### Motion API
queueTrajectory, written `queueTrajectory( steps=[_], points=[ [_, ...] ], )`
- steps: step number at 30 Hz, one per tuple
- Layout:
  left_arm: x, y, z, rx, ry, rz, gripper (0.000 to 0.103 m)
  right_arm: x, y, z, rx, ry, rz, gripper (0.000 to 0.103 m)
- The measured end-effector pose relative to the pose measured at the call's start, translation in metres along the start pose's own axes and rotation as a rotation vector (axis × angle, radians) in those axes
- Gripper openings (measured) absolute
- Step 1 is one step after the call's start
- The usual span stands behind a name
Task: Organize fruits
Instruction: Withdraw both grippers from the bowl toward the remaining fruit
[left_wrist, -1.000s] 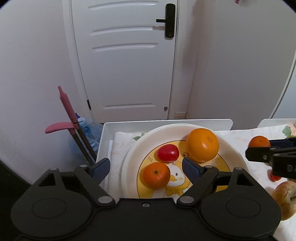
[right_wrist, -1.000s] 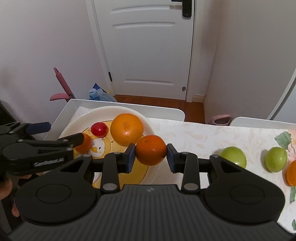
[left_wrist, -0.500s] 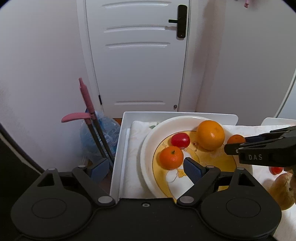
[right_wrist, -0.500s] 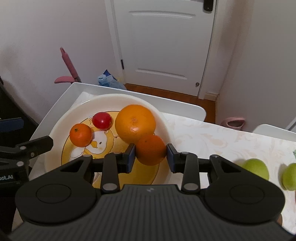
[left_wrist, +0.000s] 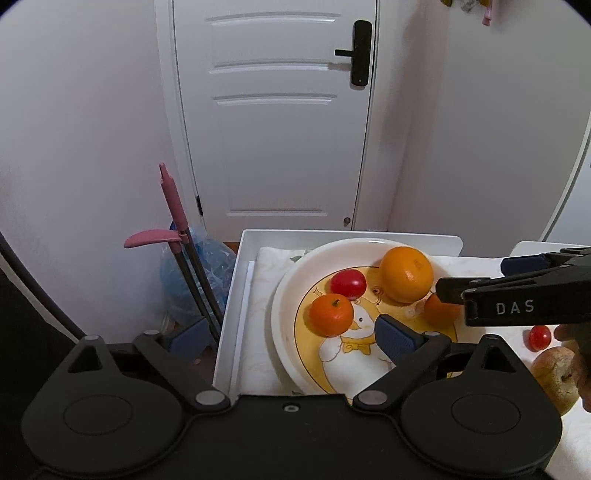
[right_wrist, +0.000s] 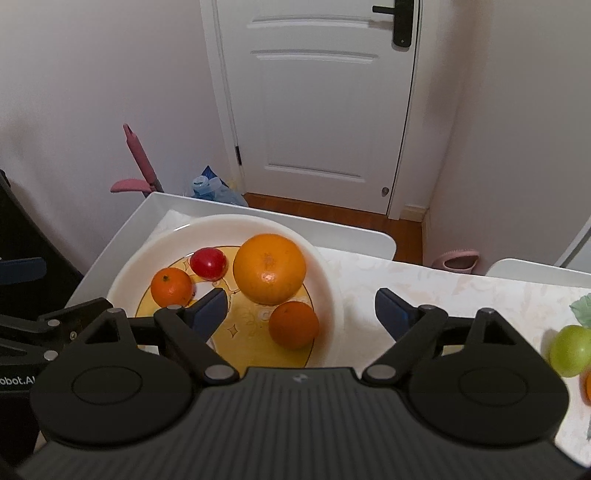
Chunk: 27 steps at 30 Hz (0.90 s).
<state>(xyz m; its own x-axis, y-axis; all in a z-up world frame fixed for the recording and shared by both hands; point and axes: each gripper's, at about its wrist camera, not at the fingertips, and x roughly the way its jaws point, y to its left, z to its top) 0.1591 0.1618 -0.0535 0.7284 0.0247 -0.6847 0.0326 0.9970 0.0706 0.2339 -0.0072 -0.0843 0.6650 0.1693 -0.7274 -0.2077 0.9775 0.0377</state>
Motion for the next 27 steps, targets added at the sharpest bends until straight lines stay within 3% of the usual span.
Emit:
queueTrajectory(
  steps=[14,27],
  points=[
    [-0.061,-0.011,0.005,-0.027,-0.066,-0.003,0.098,-0.095,-0.010,-0.002,0.066,-0.043,-0.024,0.102],
    [-0.133,-0.062,-0.009,-0.028,-0.139,0.041,0.099,-0.177,-0.052,-0.029,0.014,-0.116,-0.032,0.102]
  ],
)
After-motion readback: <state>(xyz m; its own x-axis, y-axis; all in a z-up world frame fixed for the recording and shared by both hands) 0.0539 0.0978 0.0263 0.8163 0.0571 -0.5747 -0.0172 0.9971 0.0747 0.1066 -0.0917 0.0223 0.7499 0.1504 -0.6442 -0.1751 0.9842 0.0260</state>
